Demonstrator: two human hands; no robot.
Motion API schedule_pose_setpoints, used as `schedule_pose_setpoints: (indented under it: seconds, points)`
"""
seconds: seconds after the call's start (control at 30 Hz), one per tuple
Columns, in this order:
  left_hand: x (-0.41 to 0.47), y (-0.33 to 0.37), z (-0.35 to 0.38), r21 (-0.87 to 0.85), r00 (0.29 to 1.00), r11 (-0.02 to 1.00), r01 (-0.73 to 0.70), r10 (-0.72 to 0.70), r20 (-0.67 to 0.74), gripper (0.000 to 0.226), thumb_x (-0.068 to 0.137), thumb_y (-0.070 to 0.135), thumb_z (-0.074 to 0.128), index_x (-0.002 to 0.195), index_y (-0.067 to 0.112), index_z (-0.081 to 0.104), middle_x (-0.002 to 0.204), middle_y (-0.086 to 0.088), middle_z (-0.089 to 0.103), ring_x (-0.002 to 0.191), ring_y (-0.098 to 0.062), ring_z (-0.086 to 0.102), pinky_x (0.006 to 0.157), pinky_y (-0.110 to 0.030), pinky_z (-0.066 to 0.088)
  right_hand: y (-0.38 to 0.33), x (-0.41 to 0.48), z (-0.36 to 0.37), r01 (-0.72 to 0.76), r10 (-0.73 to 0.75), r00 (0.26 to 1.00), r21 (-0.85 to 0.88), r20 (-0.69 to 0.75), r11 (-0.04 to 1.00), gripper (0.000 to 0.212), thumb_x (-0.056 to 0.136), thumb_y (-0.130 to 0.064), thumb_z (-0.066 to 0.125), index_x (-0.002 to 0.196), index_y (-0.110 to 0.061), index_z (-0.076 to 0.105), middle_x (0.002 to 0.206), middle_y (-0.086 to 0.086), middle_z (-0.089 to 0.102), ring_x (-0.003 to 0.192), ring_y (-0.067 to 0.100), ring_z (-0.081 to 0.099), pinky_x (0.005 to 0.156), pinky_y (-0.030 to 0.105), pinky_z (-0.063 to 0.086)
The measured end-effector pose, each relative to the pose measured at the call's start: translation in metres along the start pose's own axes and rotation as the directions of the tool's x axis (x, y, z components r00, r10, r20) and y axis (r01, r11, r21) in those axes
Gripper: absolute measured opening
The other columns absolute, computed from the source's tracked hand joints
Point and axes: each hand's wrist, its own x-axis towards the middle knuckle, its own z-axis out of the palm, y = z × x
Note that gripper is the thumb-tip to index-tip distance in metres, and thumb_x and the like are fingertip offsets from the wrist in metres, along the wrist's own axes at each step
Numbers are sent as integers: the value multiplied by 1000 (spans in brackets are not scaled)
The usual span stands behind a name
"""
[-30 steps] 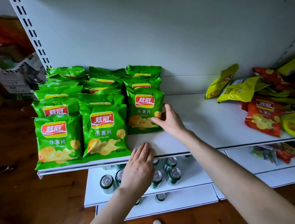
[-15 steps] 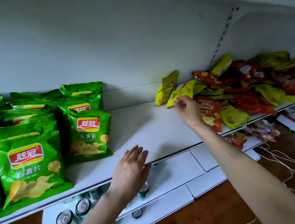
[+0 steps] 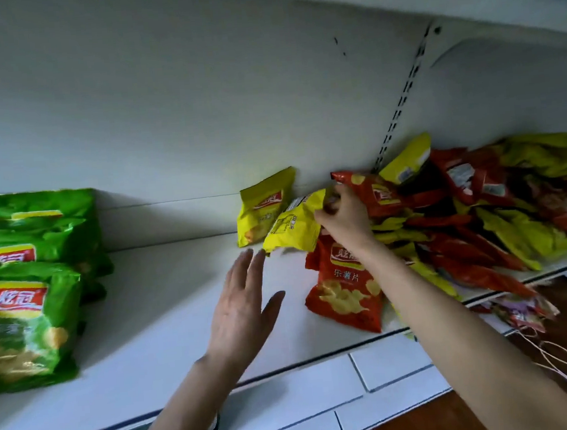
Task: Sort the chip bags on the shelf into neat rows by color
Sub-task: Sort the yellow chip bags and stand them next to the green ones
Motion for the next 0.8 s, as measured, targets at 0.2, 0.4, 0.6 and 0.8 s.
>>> schedule_pose_setpoints:
  seconds: [0.2, 0.4, 0.6, 0.8]
  points:
    - [42, 22, 5, -67, 996, 995, 72, -75, -41, 52, 82, 31, 54, 130, 16, 40, 115, -23, 63, 92, -41, 65, 63, -43, 55, -15, -14, -28, -117, -18, 946, 393, 324, 912, 47, 82, -17, 68, 123, -6, 46, 107, 15, 61, 78, 17, 68, 62, 31, 57]
    - [18, 0, -23, -343, 891, 844, 412, -453, -45, 53, 73, 28, 43, 121, 7, 53, 84, -5, 62, 73, -34, 57, 60, -35, 44, -22, 49, 5, 457, -440, 885, -104, 155, 883, 47, 87, -19, 63, 129, -5, 47, 122, 14, 57, 113, 22, 53, 96, 27, 39]
    - [8, -28, -50, -404, 781, 750, 523, -612, -124, 36, 72, 27, 49, 105, 12, 53, 81, -4, 59, 80, -36, 54, 63, -30, 44, -20, 71, 46, 677, -578, 736, -351, 353, 648, 31, 79, -18, 65, 104, -1, 64, 102, 19, 64, 102, 35, 56, 86, 35, 34]
    - [20, -47, -62, -512, 678, 646, 567, -718, -156, 32, 69, 32, 46, 96, 16, 51, 82, -3, 59, 83, -31, 56, 69, -35, 45, -56, 43, -27, 569, -520, 760, -12, 389, 823, 11, 89, -13, 60, 97, -6, 58, 84, 5, 56, 79, 15, 52, 67, 21, 38]
